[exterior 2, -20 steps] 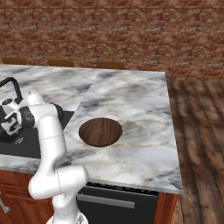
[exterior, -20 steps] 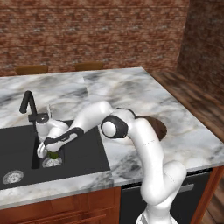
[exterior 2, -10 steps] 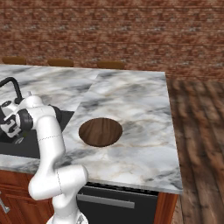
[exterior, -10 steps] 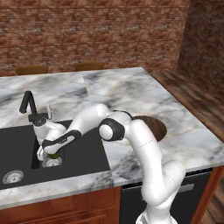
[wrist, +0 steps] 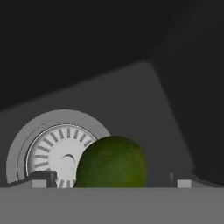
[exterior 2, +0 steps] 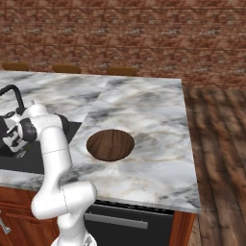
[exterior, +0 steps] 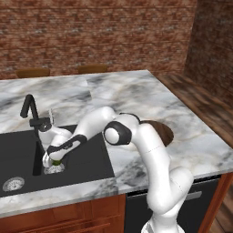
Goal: Pick the tangerines from the cabinet and place them in one bowl. Pick the lime from the sink and place it in the other bowl.
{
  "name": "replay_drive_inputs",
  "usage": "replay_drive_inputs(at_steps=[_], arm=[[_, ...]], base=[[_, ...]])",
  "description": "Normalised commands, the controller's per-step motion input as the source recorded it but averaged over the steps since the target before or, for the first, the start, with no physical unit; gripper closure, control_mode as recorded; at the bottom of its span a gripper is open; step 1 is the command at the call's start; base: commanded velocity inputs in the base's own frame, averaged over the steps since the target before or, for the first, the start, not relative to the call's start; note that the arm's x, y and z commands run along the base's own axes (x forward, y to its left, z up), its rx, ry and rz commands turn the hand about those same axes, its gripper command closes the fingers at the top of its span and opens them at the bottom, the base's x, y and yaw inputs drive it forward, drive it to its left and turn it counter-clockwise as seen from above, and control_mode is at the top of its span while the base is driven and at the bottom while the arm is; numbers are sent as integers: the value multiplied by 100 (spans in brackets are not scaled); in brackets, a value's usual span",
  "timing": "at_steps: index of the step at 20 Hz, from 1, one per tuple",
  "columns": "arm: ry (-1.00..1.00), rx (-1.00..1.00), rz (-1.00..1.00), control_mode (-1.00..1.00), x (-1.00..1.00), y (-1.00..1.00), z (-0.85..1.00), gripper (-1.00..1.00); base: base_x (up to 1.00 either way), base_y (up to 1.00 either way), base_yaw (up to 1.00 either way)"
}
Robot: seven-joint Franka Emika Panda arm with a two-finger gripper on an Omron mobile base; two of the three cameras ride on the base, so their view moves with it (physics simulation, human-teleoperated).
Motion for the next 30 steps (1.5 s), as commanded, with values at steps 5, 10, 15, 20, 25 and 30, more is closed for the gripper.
replay_drive_inputs(at_steps=[5,10,15,20,25,30], arm=[[0,0,0,-100,-2,-10,-4,-100],[0,0,0,-100,0,-1,-11,-100],[-1,-1,0,-100,2,0,-17,-100],[0,0,0,-100,12,1,-23,-100],[0,0,0,-100,11,3,-23,-100],[0,0,0,-100,15,12,-25,-100]], base=[[0,0,0],[0,0,0],[0,0,0],[0,0,0],[0,0,0],[0,0,0]])
